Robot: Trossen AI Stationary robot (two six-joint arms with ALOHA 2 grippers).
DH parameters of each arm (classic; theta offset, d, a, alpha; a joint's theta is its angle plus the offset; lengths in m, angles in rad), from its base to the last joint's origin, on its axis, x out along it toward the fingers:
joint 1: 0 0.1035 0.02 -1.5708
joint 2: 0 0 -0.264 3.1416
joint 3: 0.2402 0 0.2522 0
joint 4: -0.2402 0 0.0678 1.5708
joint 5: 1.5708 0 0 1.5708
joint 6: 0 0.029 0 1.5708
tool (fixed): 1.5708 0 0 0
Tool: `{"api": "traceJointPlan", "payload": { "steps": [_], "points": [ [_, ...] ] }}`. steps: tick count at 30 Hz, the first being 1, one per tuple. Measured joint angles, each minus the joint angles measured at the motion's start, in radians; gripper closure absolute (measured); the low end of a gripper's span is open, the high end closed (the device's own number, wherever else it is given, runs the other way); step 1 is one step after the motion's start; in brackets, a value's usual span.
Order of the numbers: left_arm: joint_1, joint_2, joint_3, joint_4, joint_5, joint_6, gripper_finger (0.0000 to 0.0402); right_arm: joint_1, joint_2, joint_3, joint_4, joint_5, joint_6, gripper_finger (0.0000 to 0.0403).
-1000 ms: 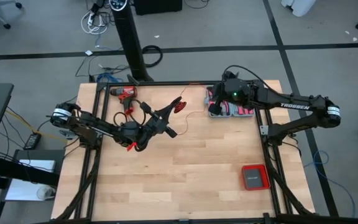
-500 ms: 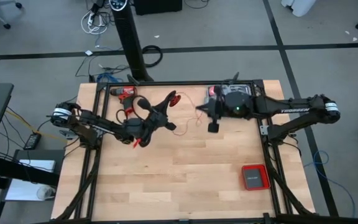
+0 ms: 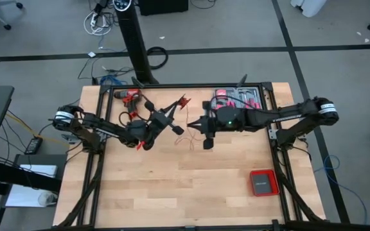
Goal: Coil cords
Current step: Coil the red wire on the black spool
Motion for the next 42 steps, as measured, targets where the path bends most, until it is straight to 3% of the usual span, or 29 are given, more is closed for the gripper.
{"api": "traceJointPlan", "payload": {
  "steps": [9,12,17,27,31,37,42],
  "points": [
    [0.0,0.0,0.0,0.132,0.201,-0.183,0.0401,-0.03,0.071,0.0,0.08,0.076,-0.034,0.0403],
    [0.0,0.0,0.0,0.161,0.213,-0.235,0.0401,-0.034,0.08,0.0,0.091,0.132,-0.03,0.0403],
    [0.0,0.0,0.0,0.167,0.228,-0.289,0.0401,-0.034,0.09,0.0,0.115,0.134,0.0,0.0403],
    [0.014,0.0,0.003,0.166,0.245,-0.29,0.0401,-0.001,0.167,0.0,0.178,0.156,0.033,0.0402],
    [0.013,0.0,0.003,0.185,0.274,-0.288,0.0401,0.005,0.171,0.0,0.169,0.176,0.038,0.0383],
    [0.013,0.0,0.004,0.205,0.308,-0.288,0.0401,-0.006,0.169,0.0,0.159,0.105,0.132,0.0332],
    [0.013,0.0,0.003,0.241,0.354,-0.288,0.0401,-0.031,0.176,-0.009,0.175,0.025,0.171,0.0312]
  ]
}}
